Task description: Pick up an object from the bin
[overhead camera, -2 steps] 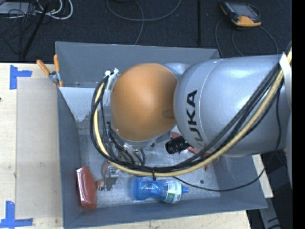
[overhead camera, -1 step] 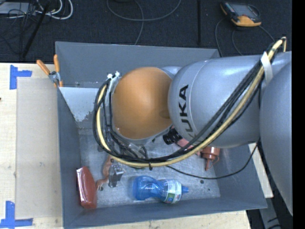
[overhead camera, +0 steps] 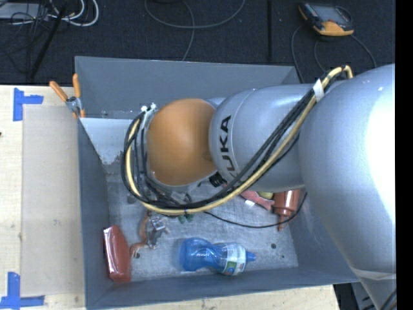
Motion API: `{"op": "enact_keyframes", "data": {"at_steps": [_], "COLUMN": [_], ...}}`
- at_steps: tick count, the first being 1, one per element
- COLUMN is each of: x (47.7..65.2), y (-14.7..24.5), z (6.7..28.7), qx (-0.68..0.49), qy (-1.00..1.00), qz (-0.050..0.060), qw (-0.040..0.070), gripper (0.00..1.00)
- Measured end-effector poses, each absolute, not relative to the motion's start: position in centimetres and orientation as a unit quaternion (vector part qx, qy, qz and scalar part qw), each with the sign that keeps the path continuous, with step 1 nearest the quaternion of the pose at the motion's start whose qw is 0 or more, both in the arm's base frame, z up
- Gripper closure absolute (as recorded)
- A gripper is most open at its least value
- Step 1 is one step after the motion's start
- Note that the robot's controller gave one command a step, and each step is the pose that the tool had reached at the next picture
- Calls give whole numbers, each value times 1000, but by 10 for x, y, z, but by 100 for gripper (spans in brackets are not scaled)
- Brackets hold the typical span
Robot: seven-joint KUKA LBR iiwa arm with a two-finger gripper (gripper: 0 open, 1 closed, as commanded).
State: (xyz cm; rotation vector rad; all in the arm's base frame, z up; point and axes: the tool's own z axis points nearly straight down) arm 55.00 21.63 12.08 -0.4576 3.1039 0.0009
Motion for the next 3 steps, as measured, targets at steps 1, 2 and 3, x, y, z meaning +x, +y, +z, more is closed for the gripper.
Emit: {"op": "enact_keyframes", "data": {"at_steps": [1,2,3], "x": [572,576,572], "y": [197,190,159], "z": [78,71,74], "qx": [-273,-280,-377], "qy": [962,960,926], "qz": [4,2,2], "qw": [-4,2,6], "gripper": [0,0,100]}}
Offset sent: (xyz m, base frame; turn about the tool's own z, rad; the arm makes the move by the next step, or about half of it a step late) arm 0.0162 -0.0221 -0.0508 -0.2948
